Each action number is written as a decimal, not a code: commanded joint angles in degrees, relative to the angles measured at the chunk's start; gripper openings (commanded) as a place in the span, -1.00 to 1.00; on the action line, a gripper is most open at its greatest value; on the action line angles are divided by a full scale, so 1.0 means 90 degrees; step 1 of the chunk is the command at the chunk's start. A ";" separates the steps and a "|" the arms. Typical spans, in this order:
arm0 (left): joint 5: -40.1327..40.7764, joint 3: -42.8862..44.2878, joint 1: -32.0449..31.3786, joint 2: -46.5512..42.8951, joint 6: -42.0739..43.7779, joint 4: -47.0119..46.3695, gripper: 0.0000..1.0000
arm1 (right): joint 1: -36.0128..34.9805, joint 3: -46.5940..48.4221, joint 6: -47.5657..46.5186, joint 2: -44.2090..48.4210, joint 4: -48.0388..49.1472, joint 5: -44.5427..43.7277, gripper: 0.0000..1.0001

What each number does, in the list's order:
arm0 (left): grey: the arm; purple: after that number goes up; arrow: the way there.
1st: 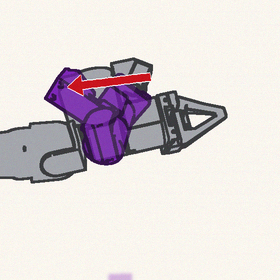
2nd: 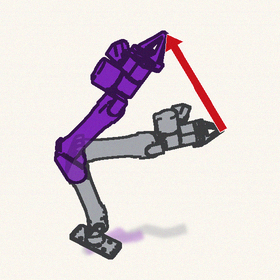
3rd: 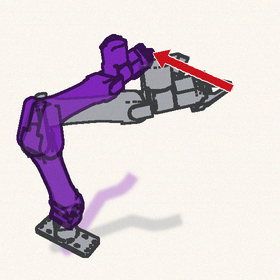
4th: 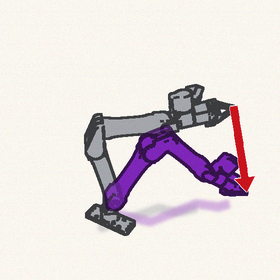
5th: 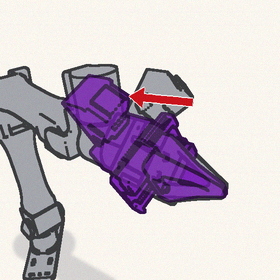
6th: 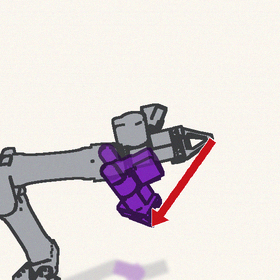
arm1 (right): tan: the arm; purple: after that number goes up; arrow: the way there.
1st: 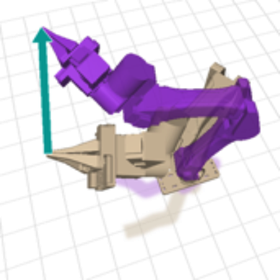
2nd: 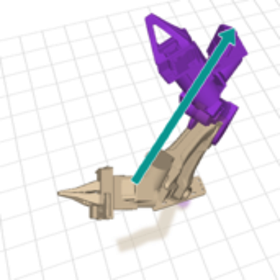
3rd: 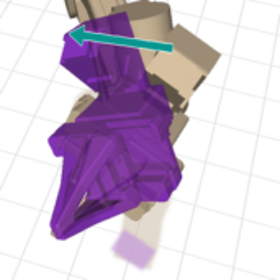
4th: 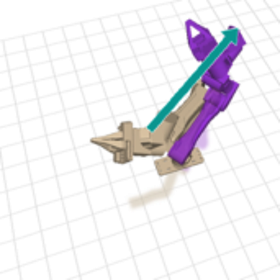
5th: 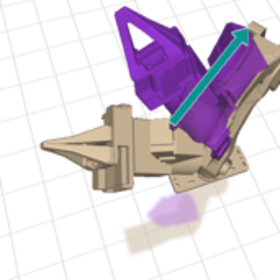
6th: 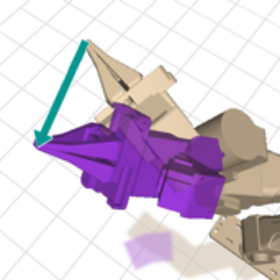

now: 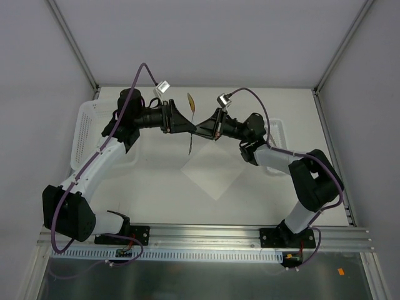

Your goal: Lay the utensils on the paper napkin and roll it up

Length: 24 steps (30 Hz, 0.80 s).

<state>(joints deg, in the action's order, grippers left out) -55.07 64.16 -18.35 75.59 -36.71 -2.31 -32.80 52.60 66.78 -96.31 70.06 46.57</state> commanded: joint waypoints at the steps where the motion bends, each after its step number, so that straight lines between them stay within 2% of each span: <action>1: 0.0064 0.0049 -0.0022 -0.0274 -0.0374 -0.0691 0.17 | -0.0125 0.0249 0.0245 -0.0021 0.1658 -0.0076 -1.00; 8: 0.0113 0.0146 -0.0012 -0.0216 -0.0501 -0.0740 0.07 | -0.0194 0.0181 0.0236 0.0018 0.1746 -0.0057 -1.00; 13: 0.0113 0.0137 0.0056 -0.0157 -0.0667 -0.0837 -0.14 | -0.0194 0.0122 0.0245 0.0067 0.1815 -0.0076 -1.00; 19: 0.0074 -0.0117 0.0095 -0.0216 -0.0921 -0.1111 -0.17 | -0.0194 0.0122 0.0226 0.0086 0.1825 -0.0008 -1.00; 22: 0.0064 -0.0117 0.0105 -0.0216 -0.0970 -0.1189 -0.33 | -0.0194 0.0132 0.0265 0.0057 0.1873 -0.0008 -1.00; 23: 0.0064 -0.0108 0.0105 -0.0206 -0.0989 -0.1208 -0.48 | -0.0194 0.0132 0.0284 0.0057 0.1912 -0.0018 -1.00; 24: 0.0064 -0.0098 0.0105 -0.0196 -0.1009 -0.1218 -0.55 | -0.0194 0.0132 0.0294 0.0038 0.1922 -0.0018 -1.00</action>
<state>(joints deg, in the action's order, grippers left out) -53.74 63.22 -17.89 75.22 -44.38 -9.26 -34.37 52.62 69.12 -96.51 72.23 46.54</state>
